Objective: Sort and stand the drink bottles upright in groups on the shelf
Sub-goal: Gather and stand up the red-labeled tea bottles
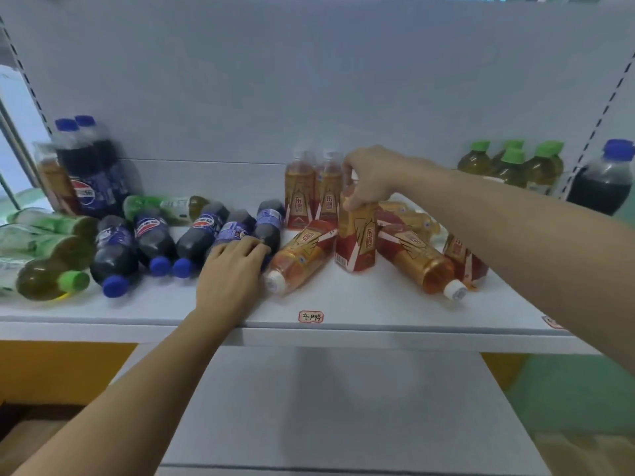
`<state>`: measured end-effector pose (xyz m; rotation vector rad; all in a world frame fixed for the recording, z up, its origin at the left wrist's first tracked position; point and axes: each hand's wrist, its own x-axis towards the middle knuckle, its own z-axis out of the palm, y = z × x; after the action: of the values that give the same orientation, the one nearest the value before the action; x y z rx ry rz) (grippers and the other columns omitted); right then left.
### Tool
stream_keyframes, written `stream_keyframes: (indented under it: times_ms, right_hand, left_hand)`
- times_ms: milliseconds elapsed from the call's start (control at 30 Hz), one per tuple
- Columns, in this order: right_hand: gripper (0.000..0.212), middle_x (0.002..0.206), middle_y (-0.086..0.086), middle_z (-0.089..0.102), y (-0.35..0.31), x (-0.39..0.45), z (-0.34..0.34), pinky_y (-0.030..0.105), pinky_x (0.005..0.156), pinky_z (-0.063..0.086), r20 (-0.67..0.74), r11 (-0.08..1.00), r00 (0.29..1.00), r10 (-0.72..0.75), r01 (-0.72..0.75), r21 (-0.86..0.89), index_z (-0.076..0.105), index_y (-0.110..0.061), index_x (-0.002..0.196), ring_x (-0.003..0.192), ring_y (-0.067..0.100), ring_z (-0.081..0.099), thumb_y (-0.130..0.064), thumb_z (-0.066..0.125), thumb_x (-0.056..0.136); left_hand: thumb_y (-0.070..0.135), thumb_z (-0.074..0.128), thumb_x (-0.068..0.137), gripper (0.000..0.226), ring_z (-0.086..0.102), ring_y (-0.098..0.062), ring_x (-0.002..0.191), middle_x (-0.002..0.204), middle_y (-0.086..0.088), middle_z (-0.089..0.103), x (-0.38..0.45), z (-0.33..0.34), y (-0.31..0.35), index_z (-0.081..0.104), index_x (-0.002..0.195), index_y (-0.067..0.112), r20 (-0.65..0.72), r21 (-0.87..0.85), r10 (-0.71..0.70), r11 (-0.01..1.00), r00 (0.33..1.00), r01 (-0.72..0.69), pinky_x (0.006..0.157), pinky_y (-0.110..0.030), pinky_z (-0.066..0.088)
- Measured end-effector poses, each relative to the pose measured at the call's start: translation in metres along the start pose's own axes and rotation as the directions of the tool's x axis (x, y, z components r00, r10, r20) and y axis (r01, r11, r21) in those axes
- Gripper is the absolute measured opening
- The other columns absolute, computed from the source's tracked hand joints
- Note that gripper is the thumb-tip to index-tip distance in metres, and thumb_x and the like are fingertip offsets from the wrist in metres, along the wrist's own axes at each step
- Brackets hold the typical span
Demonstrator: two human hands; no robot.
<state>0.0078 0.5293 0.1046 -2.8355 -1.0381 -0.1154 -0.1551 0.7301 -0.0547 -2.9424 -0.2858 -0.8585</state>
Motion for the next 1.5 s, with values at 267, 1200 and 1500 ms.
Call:
stream_keyframes:
  times_ms: [267, 1200, 1500]
  right_hand:
    - [0.068, 0.131, 0.007, 0.048, -0.015, -0.033, 0.021, 0.048, 0.091, 0.047, -0.245, 0.943, 0.947, -0.209, 0.129, -0.306, 0.044, -0.031, 0.139, 0.119, 0.03, 0.047, -0.04, 0.076, 0.08]
    - [0.032, 0.114, 0.007, 0.068, -0.092, 0.007, 0.066, 0.029, 0.081, 0.043, -0.439, 0.843, 0.896, 0.071, 0.182, 0.507, 0.057, -0.013, 0.125, 0.105, 0.026, 0.064, -0.027, 0.058, 0.096]
    - [0.043, 0.134, 0.014, 0.045, -0.089, 0.028, 0.06, 0.029, 0.074, 0.037, -0.381, 0.903, 0.911, 0.158, 0.023, 0.429, 0.039, -0.019, 0.141, 0.091, 0.02, 0.046, -0.019, 0.054, 0.101]
  left_hand:
    - [0.024, 0.071, 0.089, 0.031, 0.066, -0.024, 0.106, 0.121, 0.0, 0.07, 0.001, 0.003, -0.003, 0.072, 0.119, 0.021, -0.028, 0.032, 0.011, 0.999, 1.0, -0.01, 0.098, -0.039, 0.046]
    - [0.016, 0.067, 0.078, 0.045, 0.058, -0.033, 0.117, 0.134, -0.008, 0.061, -0.017, 0.001, -0.04, 0.069, 0.123, 0.012, -0.103, -0.195, -0.098, 0.978, 0.99, 0.077, 0.096, -0.042, 0.046]
    - [0.017, 0.066, 0.08, 0.047, 0.056, -0.031, 0.12, 0.137, -0.007, 0.058, -0.016, 0.003, -0.042, 0.066, 0.127, 0.012, -0.094, -0.224, -0.09, 0.972, 0.991, 0.067, 0.1, -0.042, 0.046]
